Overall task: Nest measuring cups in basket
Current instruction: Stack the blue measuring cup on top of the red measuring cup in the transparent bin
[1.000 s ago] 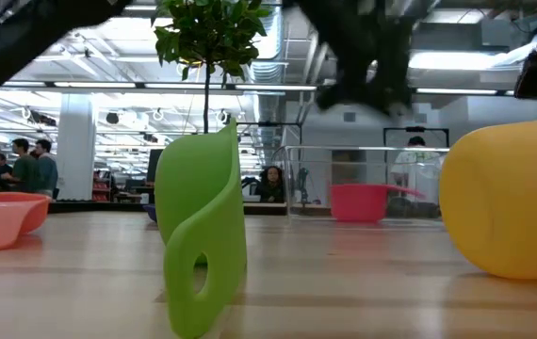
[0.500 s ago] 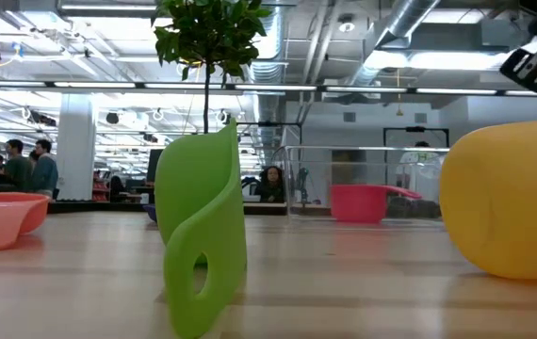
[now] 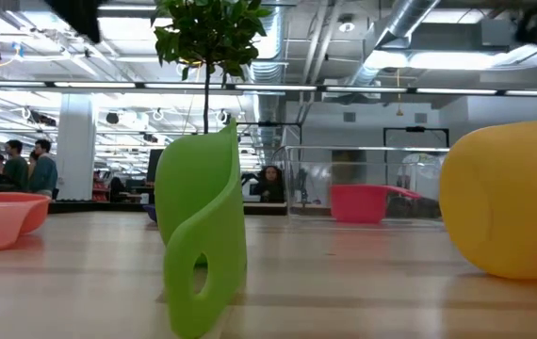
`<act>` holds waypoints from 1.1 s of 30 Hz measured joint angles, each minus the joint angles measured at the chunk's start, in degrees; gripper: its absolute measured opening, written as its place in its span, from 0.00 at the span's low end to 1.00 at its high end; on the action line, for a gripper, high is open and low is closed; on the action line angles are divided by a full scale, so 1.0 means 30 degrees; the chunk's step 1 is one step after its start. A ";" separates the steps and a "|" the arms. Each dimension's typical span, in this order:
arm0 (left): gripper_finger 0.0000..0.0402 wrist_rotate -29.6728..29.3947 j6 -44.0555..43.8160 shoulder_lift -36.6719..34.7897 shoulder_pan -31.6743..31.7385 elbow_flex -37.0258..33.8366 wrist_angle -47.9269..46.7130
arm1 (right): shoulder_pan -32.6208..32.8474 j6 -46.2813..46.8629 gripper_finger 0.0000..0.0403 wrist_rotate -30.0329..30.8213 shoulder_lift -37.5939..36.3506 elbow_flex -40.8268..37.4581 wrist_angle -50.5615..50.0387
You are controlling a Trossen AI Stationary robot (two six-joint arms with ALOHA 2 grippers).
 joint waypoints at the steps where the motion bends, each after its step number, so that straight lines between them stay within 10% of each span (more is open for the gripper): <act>1: 0.26 0.0309 -0.0259 -0.0876 0.0016 -0.1062 0.0994 | 0.0683 0.1346 0.02 0.0706 0.1023 0.1166 -0.1809; 7: 0.26 0.0539 -0.0786 -0.4311 0.0012 -0.4491 0.5984 | 0.5689 1.2394 0.05 0.5074 0.6468 0.6923 -1.2029; 14: 0.26 -0.0003 -0.0371 -0.4678 0.0065 -0.4818 0.6510 | 1.2063 2.7476 0.03 0.8909 1.1956 0.9113 -1.6138; 24: 0.26 -0.0801 0.0121 -0.4661 0.0261 -0.4818 0.8736 | 1.1344 2.8135 0.03 0.6906 1.5803 1.0343 -1.6693; 33: 0.26 -0.0815 -0.0094 -0.4654 0.0261 -0.4818 0.9303 | 0.9626 2.8080 0.03 0.5724 1.4137 1.0655 -1.6654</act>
